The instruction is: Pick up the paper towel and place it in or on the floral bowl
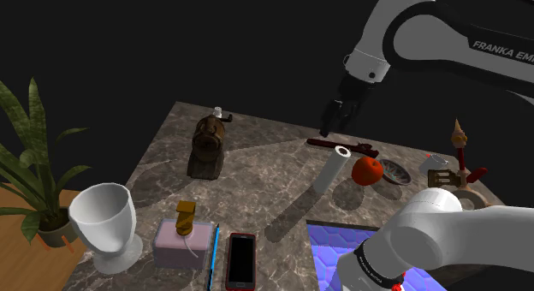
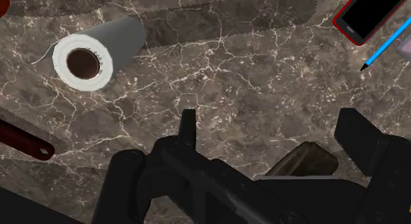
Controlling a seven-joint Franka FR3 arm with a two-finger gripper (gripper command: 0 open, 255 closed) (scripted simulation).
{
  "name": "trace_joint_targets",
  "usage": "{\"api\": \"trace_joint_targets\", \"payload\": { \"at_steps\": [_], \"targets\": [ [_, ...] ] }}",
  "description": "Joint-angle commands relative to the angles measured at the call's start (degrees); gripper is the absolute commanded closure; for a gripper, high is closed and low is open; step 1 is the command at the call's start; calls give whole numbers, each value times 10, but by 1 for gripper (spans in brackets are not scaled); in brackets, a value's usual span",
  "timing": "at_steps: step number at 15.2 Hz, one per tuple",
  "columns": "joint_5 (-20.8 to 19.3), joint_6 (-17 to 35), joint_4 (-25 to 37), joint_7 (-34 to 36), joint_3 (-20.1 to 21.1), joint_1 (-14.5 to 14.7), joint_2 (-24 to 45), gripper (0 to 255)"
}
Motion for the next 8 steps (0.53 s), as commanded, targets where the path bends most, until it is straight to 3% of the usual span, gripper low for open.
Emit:
{"api": "trace_joint_targets", "payload": {
  "at_steps": [1, 8],
  "targets": [
    [0, 0, 0, 0, 0, 0, 0, 0],
    [-85, 82, -92, -167, -80, -7, -20, 0]
  ]
}}
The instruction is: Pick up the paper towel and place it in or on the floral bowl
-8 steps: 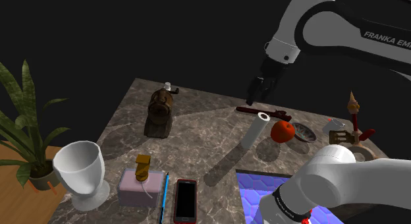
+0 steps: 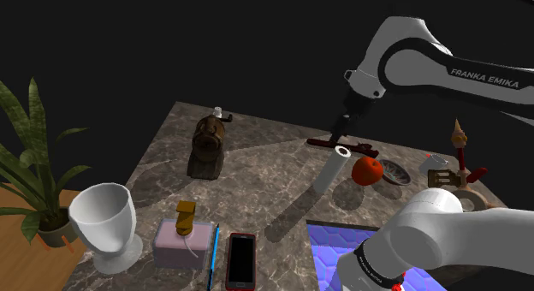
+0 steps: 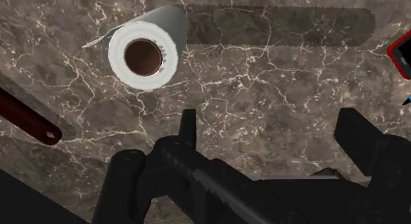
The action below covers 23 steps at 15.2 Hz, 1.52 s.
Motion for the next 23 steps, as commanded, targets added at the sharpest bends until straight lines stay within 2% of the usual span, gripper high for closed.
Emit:
{"api": "trace_joint_targets", "payload": {
  "at_steps": [1, 7, 15, 22, 23],
  "targets": [
    [-27, 30, -23, -50, -25, -3, 1, 0],
    [-97, 120, -57, -180, -98, -16, 38, 0],
    [-106, 187, -104, -179, -109, -20, 59, 0],
    [-106, 187, -104, -179, -109, -20, 59, 0],
    [-106, 187, -104, -179, -109, -20, 59, 255]
  ]
}}
